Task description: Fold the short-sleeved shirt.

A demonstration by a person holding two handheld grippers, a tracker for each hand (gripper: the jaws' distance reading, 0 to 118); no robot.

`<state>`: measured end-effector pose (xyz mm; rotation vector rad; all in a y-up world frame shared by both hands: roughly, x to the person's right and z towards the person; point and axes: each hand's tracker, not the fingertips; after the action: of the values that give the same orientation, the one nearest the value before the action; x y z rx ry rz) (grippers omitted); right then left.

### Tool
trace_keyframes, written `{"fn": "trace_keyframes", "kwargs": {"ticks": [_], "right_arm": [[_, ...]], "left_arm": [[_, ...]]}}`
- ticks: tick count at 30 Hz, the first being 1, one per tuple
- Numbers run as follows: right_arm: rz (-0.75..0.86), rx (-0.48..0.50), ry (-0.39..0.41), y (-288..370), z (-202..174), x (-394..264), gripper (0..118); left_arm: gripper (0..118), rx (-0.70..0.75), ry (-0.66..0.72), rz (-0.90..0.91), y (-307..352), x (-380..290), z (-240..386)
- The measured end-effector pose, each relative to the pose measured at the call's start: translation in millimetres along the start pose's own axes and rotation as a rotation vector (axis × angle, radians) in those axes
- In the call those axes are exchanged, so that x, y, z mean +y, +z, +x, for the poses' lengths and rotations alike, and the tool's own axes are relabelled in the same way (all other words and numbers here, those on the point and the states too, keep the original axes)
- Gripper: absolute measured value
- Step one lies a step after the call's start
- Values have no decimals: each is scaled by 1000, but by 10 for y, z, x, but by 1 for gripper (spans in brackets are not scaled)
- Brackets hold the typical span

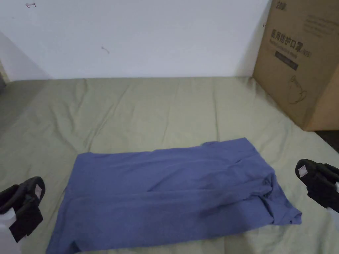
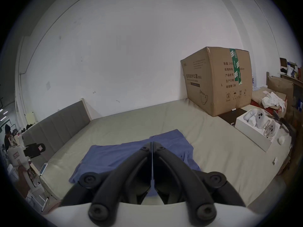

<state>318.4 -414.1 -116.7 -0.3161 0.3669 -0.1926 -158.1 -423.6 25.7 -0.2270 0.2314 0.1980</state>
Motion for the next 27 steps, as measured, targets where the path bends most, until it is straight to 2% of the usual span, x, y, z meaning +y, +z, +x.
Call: {"fn": "trace_keyframes", "kwargs": {"ticks": [2,5,6,8,9,10,11,12,13,15,17,21,22,23,24,26,27], "right_arm": [[-14,25,19,88,-36,21,1],[-56,49,134,120,-101,7,1],[-60,40,145,120,-108,-16,1],[-63,63,124,102,-93,-71,1],[-85,82,73,85,-121,-76,1],[-94,105,35,61,-108,-93,1],[-101,109,7,30,-99,-109,1],[-103,109,-8,-3,-87,-118,1],[-102,103,-12,-27,-80,-108,1],[-113,88,-27,-99,-71,-84,1],[-122,85,-44,-151,-35,-79,1],[-131,74,-66,-190,-12,-105,1],[-134,73,-67,-195,-5,-108,1],[-137,69,-67,-200,4,-108,1],[-138,61,-65,-205,23,-103,1],[-136,46,-67,-209,108,-90,1],[-139,36,-75,-225,162,-71,1]], "left_arm": [[0,30,15,-119,-72,96,-89],[0,5,128,-552,-611,-1,-507],[0,3,145,-660,-781,-139,-617],[0,40,135,-708,-1014,-432,-719],[5,63,123,-710,-1119,-567,-776],[24,72,100,-722,-1209,-656,-811],[70,103,79,-737,-1311,-743,-855],[103,130,78,-759,-1344,-882,-833],[118,145,88,-782,-1413,-971,-862],[112,155,113,-758,-1491,-1087,-897],[118,119,127,-821,-1588,-1239,-898],[117,150,-105,-889,-1665,-1329,-673],[112,162,-77,-862,-1653,-1303,-644],[99,162,-66,-855,-1627,-1281,-627],[81,164,-64,-831,-1560,-1223,-635],[63,154,-92,-733,-1424,-1131,-579],[54,127,-64,-718,-1378,-1099,-564]]}}
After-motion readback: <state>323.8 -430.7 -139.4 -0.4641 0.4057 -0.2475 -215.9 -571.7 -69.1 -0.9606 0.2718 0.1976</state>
